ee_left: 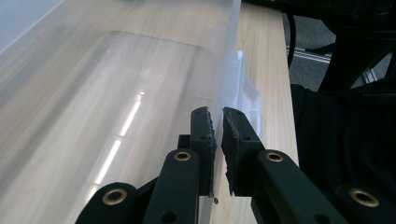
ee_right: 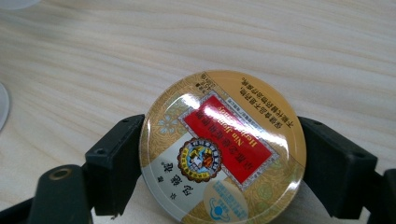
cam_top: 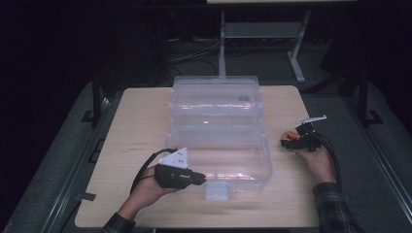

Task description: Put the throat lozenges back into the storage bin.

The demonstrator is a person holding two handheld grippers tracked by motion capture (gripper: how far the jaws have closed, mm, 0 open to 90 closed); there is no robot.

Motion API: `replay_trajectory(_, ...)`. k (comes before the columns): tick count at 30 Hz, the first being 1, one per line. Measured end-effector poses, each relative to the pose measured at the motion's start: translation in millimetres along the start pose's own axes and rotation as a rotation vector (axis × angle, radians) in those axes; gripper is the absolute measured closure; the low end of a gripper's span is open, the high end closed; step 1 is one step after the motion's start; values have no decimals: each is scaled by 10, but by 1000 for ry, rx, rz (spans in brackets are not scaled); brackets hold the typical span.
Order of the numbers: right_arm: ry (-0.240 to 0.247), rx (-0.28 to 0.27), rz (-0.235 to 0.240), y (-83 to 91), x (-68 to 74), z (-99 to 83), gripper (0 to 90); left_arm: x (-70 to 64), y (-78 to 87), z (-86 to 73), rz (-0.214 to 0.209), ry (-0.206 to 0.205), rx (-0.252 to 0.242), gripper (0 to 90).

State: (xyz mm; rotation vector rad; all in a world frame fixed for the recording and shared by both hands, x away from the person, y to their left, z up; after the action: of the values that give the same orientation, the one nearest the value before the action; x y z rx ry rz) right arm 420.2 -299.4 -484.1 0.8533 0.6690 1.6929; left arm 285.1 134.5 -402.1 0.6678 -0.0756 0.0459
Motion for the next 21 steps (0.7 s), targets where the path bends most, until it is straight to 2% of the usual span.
replay_trajectory(8, -8, 2, -2, 15, 8, 2, 201, 1, 0, 0, 0, -2, 1, 826)
replay_trajectory(21, -15, -12, -3, 151, 51, 32, 201, 0, 0, 0, 1, 0, 0, 826)
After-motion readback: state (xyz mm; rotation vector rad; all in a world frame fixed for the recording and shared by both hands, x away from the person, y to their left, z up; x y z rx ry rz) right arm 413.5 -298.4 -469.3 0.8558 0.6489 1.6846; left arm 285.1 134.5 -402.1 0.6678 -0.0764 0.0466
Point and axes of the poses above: each handheld gripper's, and its own axes: y roughly backward along the jaws, z roughly out of its top, x roughly to its left, the point moved 2 cm from there along -y, roughly forward along the jaws, and after that the axes turned 13 degrees about -y, right-handed, at the moved point
